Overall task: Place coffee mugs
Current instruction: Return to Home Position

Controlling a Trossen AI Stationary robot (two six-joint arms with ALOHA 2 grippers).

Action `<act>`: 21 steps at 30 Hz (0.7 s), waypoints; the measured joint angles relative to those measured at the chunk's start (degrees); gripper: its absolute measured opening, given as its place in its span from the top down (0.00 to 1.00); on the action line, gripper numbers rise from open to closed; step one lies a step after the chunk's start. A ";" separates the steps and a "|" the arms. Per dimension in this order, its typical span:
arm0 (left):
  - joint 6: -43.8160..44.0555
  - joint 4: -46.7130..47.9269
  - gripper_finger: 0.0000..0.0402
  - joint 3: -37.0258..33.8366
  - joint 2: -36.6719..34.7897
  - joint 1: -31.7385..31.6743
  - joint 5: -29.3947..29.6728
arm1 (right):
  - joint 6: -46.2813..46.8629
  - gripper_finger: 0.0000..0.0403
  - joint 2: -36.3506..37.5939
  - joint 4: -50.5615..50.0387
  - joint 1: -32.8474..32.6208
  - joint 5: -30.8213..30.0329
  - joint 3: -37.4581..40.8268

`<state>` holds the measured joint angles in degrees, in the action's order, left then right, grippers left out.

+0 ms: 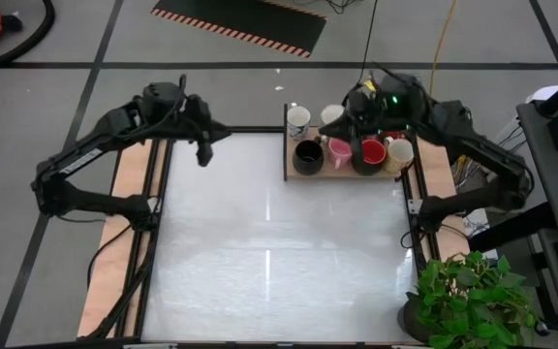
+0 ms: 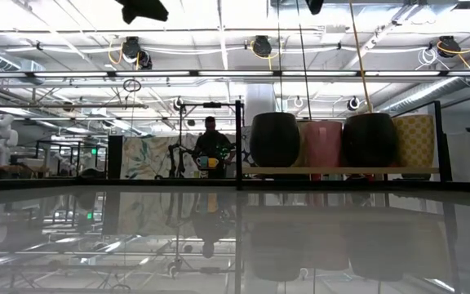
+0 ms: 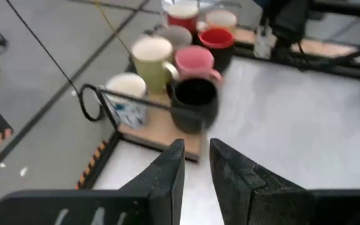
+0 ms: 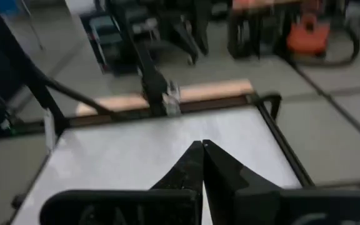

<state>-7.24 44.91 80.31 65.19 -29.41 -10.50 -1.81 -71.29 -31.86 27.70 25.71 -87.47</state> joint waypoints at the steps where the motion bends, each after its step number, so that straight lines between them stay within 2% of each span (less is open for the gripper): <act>1: 0.00 1.33 0.80 0.00 -0.57 0.34 -0.24 | 1.18 1.00 1.56 3.89 -0.70 0.00 3.09; 7: 1.78 2.99 0.80 -0.02 -3.76 2.98 -0.88 | 3.02 1.00 9.36 27.42 -4.69 -0.82 19.99; 12: 1.70 2.81 0.81 -0.02 -4.90 4.03 0.49 | -3.22 1.00 12.98 33.29 -6.83 -3.32 31.11; 16: -3.32 1.54 0.96 -0.03 -4.82 4.02 -2.72 | -2.78 1.00 15.54 41.63 -8.37 -3.41 39.19; 18: -5.11 -0.13 0.98 -0.35 -4.60 4.01 -3.88 | -3.63 1.00 16.54 46.54 -9.36 -4.56 43.07; 21: -7.08 -2.10 0.99 -2.15 -4.50 4.01 -6.88 | -6.56 1.00 17.59 51.56 -11.27 -9.65 48.21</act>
<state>-14.32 42.82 78.17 60.69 -25.41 -17.37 -8.36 -53.70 19.70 16.44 16.06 -39.25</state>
